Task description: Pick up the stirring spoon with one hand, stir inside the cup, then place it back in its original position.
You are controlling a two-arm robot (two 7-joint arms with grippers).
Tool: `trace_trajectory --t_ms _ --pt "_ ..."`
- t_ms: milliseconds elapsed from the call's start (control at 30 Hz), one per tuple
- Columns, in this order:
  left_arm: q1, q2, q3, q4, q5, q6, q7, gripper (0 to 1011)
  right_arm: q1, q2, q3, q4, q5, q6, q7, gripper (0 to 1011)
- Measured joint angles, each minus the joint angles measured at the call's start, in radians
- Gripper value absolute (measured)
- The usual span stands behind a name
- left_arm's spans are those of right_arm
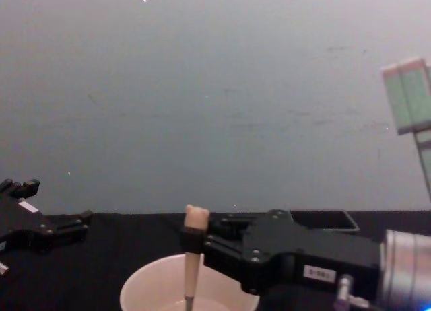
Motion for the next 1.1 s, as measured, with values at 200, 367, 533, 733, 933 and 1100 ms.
trace_trajectory --t_ms 200,367,533,733,933,1100 --pt "0.000 0.000 0.000 0.000 0.000 0.000 0.000 1001 0.039 -0.037 -0.010 0.052 -0.014 -0.012 -0.015 203" --pt "0.000 0.000 0.000 0.000 0.000 0.000 0.000 1001 0.075 -0.068 -0.002 0.100 -0.026 -0.030 -0.036 203" --pt "0.000 0.000 0.000 0.000 0.000 0.000 0.000 1001 0.093 -0.080 0.009 0.132 -0.038 -0.041 -0.049 203" --pt "0.000 0.000 0.000 0.000 0.000 0.000 0.000 1001 0.094 -0.078 0.019 0.140 -0.044 -0.042 -0.054 203" --pt "0.000 0.000 0.000 0.000 0.000 0.000 0.000 1001 0.082 -0.064 0.032 0.128 -0.046 -0.043 -0.054 203" --pt "0.000 0.000 0.000 0.000 0.000 0.000 0.000 1001 0.059 -0.039 0.045 0.095 -0.039 -0.040 -0.053 203"
